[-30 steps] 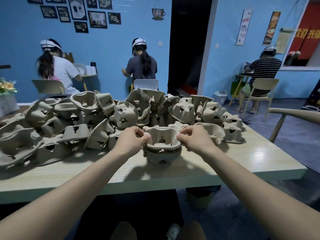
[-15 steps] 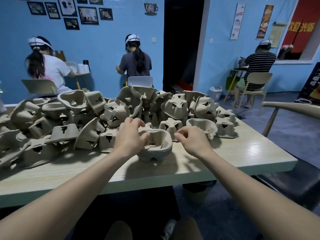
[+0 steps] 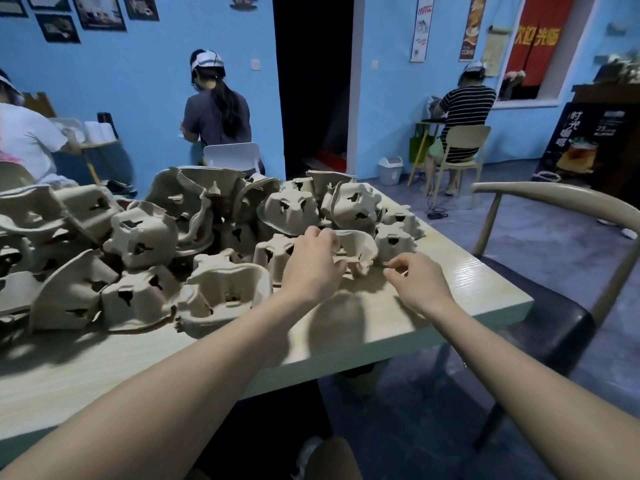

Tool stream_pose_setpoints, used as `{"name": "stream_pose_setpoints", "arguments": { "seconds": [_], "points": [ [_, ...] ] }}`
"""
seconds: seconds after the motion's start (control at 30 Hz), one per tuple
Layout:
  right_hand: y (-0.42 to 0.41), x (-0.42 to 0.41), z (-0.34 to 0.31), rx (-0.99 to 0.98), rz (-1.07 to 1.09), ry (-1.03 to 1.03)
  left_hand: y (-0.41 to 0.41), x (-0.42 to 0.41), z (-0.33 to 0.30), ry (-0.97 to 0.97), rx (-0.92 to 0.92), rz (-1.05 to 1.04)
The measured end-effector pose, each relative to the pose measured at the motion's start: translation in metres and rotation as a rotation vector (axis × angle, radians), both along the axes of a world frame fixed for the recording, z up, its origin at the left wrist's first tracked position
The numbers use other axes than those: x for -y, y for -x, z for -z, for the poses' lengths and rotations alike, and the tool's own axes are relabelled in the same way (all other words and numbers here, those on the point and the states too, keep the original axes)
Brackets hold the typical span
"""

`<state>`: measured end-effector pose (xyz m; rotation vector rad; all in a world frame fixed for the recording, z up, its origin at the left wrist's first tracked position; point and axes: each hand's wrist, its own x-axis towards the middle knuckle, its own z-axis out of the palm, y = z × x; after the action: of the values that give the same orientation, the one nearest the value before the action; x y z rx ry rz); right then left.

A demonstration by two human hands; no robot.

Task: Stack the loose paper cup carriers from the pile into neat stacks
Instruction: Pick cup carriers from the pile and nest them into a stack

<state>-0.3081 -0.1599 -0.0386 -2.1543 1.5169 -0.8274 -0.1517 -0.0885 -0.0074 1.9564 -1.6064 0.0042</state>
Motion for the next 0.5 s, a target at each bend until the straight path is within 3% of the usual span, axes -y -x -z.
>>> {"name": "stream_pose_setpoints", "arguments": {
  "seconds": [0.13,0.5],
  "points": [
    [0.008,0.014,0.015,-0.018,0.016,-0.023,0.001,0.019,0.009,-0.042,0.168,0.018],
    [0.007,0.016,0.032,-0.064,0.003,0.007,0.0,0.024,0.019,0.103,0.189,0.07]
  ]
}}
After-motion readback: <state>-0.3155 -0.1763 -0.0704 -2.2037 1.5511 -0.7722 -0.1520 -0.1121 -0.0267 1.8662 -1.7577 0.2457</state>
